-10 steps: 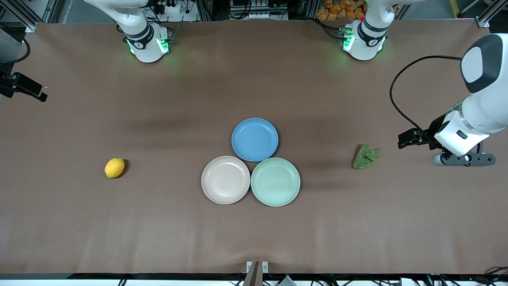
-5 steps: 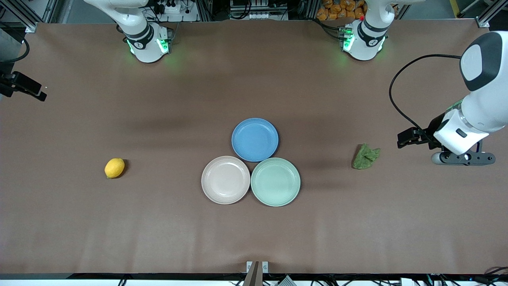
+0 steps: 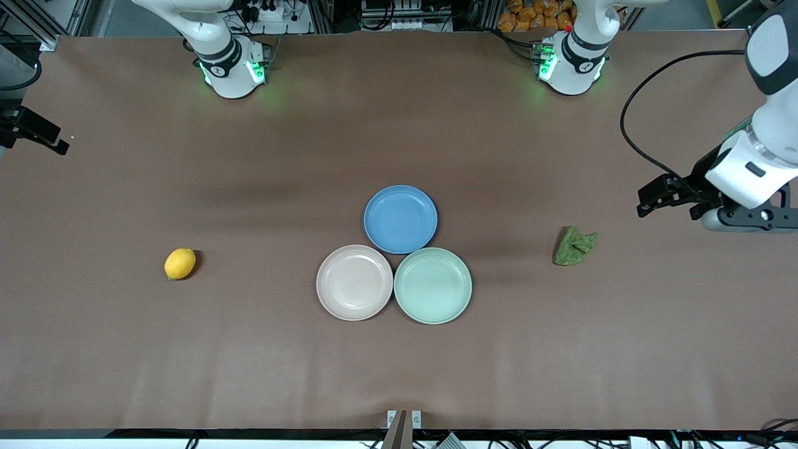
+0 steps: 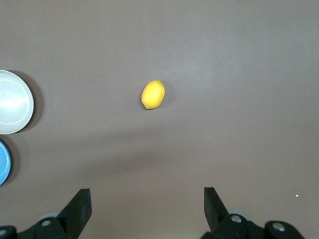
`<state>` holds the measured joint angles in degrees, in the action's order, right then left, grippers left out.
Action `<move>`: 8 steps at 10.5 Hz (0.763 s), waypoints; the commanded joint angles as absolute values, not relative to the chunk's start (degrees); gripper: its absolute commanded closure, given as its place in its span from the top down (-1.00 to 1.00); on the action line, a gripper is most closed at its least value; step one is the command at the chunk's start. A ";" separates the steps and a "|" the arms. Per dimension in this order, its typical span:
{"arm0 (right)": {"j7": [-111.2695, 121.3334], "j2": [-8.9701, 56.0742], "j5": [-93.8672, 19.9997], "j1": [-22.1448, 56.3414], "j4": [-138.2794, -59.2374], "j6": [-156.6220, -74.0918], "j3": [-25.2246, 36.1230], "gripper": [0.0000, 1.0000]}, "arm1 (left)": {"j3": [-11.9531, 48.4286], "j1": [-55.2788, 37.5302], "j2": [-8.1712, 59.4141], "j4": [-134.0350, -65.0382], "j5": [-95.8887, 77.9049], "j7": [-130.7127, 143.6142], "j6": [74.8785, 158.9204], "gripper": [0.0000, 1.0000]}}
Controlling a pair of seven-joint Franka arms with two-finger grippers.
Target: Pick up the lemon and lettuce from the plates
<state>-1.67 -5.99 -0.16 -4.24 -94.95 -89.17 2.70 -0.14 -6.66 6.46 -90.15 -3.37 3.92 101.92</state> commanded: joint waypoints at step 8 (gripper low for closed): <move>-2.29 -6.33 0.00 -3.60 -95.36 -89.65 2.64 1.00 | 2.81 -5.10 1.67 -88.52 0.26 7.21 90.55 1.00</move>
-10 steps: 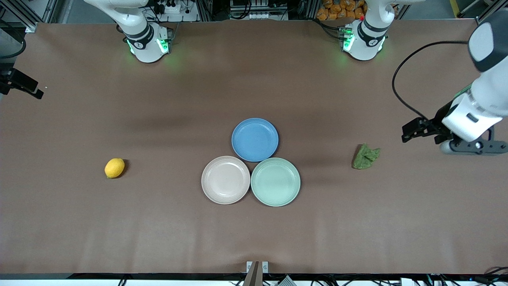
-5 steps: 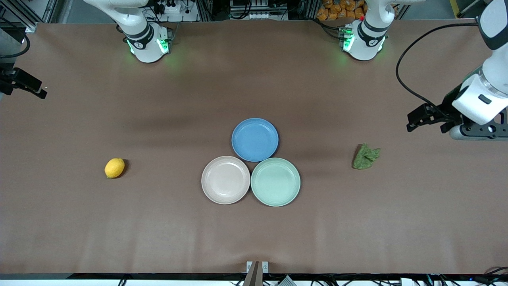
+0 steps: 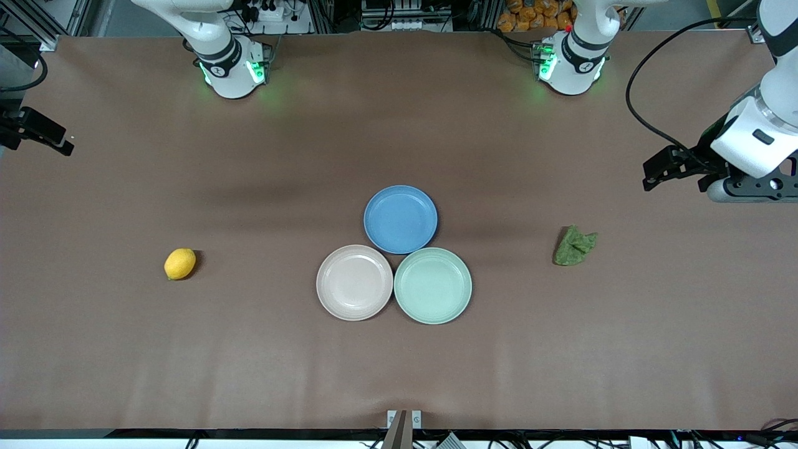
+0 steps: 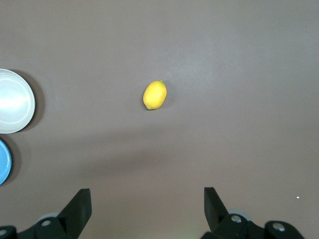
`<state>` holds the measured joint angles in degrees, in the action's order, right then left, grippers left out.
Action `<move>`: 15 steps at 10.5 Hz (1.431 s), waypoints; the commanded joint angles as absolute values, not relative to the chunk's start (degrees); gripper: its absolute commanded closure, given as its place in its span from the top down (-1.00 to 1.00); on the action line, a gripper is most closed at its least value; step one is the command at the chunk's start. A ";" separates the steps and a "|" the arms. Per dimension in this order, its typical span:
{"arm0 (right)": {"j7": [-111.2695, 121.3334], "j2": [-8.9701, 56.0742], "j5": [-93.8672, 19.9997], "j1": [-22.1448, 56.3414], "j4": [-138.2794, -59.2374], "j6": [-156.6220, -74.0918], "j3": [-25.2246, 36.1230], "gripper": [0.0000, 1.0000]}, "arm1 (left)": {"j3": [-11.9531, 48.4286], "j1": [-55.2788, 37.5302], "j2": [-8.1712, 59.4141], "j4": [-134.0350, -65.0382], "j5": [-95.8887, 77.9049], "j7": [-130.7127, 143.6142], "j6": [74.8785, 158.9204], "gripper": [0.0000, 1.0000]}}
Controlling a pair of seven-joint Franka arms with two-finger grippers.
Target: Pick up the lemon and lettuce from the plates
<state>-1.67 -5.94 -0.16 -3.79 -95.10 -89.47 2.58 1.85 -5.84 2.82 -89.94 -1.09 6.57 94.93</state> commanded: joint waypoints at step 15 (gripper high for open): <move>-1.85 -6.07 0.09 -3.87 -96.33 -89.56 2.90 1.00 | 3.60 -1.85 -4.13 -99.49 -1.05 6.94 96.41 1.00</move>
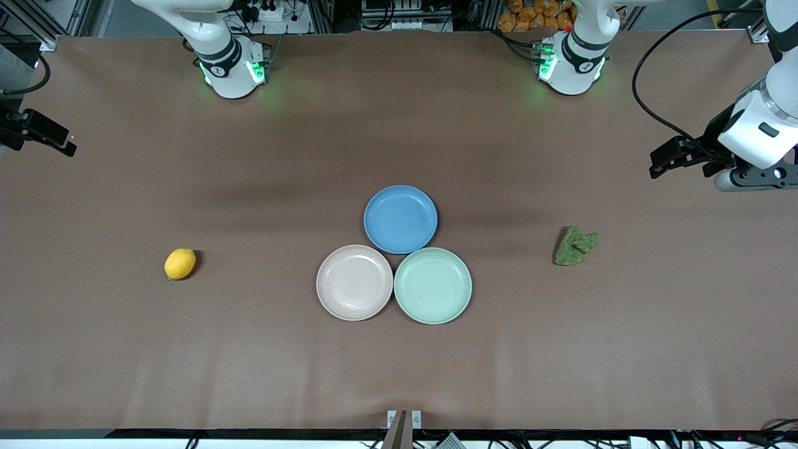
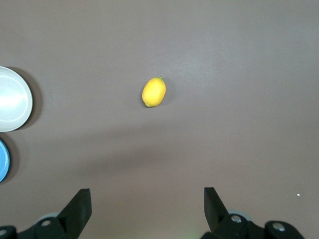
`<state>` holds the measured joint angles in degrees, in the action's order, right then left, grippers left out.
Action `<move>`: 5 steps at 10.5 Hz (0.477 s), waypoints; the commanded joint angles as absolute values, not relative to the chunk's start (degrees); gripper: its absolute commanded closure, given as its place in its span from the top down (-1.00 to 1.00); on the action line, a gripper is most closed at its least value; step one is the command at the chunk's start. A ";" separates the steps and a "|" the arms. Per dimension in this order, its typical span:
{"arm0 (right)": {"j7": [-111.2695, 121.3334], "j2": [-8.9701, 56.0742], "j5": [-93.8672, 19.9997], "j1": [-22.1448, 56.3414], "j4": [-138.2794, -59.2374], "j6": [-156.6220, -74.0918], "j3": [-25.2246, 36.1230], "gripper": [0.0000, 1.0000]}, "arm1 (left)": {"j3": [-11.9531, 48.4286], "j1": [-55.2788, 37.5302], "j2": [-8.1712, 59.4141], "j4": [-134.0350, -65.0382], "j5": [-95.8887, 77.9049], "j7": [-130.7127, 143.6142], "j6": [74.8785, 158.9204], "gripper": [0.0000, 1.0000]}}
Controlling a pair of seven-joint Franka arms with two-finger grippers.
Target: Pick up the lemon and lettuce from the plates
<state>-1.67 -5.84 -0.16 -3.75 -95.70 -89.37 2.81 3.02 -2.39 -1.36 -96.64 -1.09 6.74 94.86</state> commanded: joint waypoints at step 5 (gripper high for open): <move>-1.93 -6.33 -0.09 -3.43 -98.61 -89.82 2.72 1.00 | 3.60 -2.20 -4.13 -98.17 -1.05 6.94 95.98 1.00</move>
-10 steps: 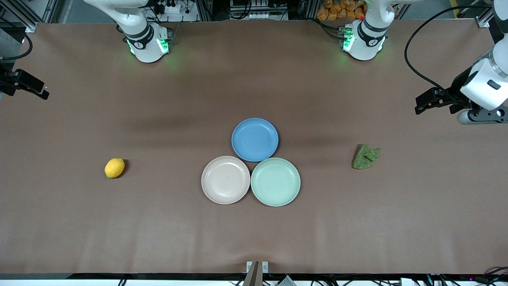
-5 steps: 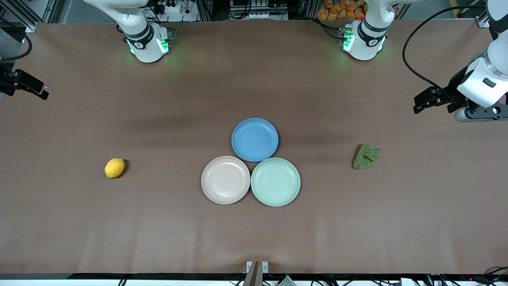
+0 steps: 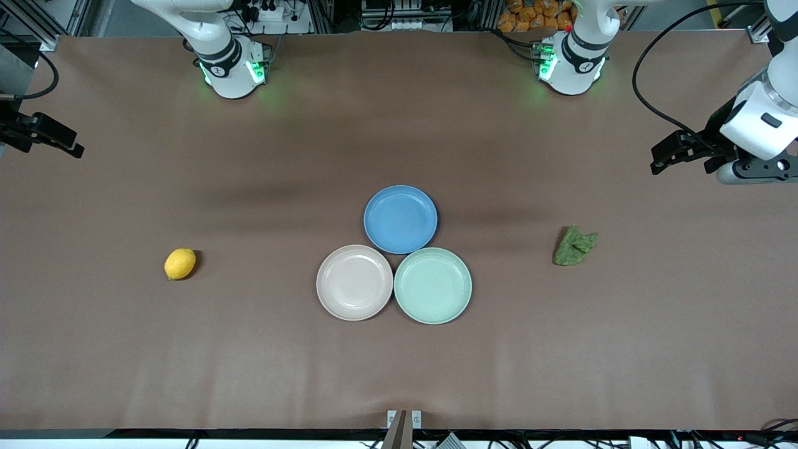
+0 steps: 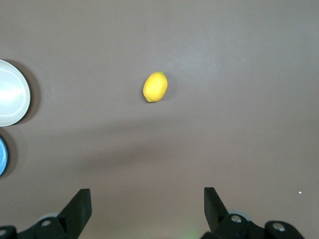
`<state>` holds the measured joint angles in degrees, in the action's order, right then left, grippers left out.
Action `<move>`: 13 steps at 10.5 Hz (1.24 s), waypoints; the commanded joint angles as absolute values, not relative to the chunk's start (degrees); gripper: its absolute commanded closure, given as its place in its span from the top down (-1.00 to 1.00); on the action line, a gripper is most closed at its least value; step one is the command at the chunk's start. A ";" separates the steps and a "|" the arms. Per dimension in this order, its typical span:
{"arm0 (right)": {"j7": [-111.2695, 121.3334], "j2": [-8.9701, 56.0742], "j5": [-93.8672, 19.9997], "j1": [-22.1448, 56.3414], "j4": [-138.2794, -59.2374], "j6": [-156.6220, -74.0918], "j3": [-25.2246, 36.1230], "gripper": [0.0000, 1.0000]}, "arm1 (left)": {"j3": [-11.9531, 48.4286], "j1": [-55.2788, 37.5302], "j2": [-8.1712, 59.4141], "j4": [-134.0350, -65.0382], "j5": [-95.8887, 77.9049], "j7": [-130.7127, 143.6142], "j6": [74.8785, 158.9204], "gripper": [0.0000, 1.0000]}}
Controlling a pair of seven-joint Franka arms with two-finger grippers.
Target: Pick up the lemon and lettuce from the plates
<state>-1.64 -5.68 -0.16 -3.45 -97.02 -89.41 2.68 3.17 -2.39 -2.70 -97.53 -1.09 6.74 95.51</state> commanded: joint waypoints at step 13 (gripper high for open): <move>-1.23 -7.82 -0.44 -3.16 -98.61 -91.14 2.64 1.00 | 3.08 -2.28 -0.09 -92.37 -0.71 7.56 91.59 1.00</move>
